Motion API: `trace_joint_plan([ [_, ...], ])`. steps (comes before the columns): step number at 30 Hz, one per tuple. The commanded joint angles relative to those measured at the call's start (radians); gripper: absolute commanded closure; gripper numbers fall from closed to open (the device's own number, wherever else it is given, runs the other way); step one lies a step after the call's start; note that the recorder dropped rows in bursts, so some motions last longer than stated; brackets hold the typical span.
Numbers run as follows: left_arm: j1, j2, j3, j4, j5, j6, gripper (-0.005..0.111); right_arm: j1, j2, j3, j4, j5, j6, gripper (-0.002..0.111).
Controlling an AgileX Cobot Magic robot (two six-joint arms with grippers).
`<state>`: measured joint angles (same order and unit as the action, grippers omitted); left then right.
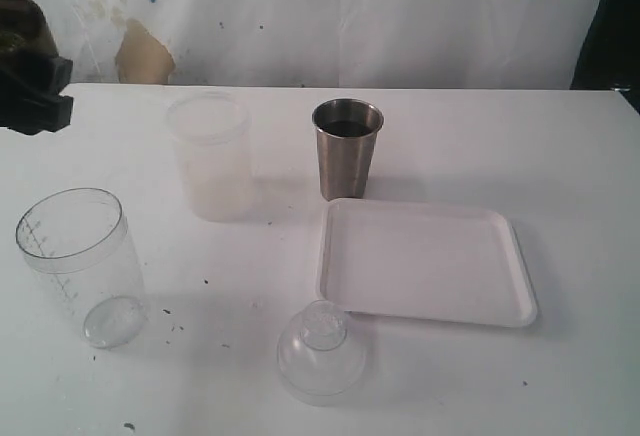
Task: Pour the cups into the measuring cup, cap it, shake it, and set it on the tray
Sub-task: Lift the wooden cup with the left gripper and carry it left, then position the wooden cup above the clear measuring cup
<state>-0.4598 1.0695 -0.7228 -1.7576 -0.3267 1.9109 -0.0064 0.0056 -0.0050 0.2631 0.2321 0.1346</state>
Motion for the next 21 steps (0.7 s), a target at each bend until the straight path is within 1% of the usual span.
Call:
trace_joint_plan([
  [1,0.042,0.059,0.004,0.013,0.129,-0.042,0.107,-0.004,-0.006,0.005,-0.002,-0.010,0.002,0.108],
  [5,0.066,0.108,-0.013,0.013,0.211,-0.064,0.107,-0.004,-0.006,0.005,-0.002,-0.010,0.002,0.108],
  [8,0.102,0.125,-0.033,0.013,0.264,-0.091,0.107,-0.004,-0.006,0.005,-0.002,-0.010,0.002,0.108],
  [12,0.167,0.144,-0.035,0.013,0.405,-0.171,0.107,-0.004,-0.006,0.005,-0.002,-0.010,0.002,0.108],
  [13,0.185,0.154,-0.035,0.047,0.448,-0.223,0.107,-0.004,-0.006,0.005,-0.002,-0.010,0.002,0.108],
  [14,0.208,0.163,-0.037,0.153,0.512,-0.324,0.107,-0.004,-0.006,0.005,-0.002,-0.010,0.002,0.108],
  [15,0.233,0.176,-0.050,0.319,0.586,-0.447,0.107,-0.004,-0.006,0.005,-0.002,-0.010,0.002,0.108],
  [16,0.299,0.223,-0.158,0.729,0.808,-0.813,0.107,-0.004,-0.006,0.005,-0.002,-0.010,0.002,0.108],
  [17,0.316,0.246,-0.212,0.887,0.893,-0.976,0.107,-0.004,-0.006,0.005,-0.002,-0.010,0.002,0.108],
  [18,0.313,0.259,-0.312,1.186,0.984,-1.239,0.107,-0.004,-0.006,0.005,-0.002,-0.010,0.002,0.108],
  [19,0.310,0.253,-0.332,1.250,0.984,-1.294,0.107,-0.004,-0.006,0.005,-0.002,-0.010,0.002,0.108],
  [20,0.307,0.226,-0.354,1.359,0.980,-1.336,0.107,-0.004,-0.006,0.005,-0.002,-0.010,0.002,0.108],
  [21,0.307,0.216,-0.354,1.381,0.980,-1.338,0.107,-0.004,-0.006,0.005,-0.002,-0.010,0.002,0.108],
])
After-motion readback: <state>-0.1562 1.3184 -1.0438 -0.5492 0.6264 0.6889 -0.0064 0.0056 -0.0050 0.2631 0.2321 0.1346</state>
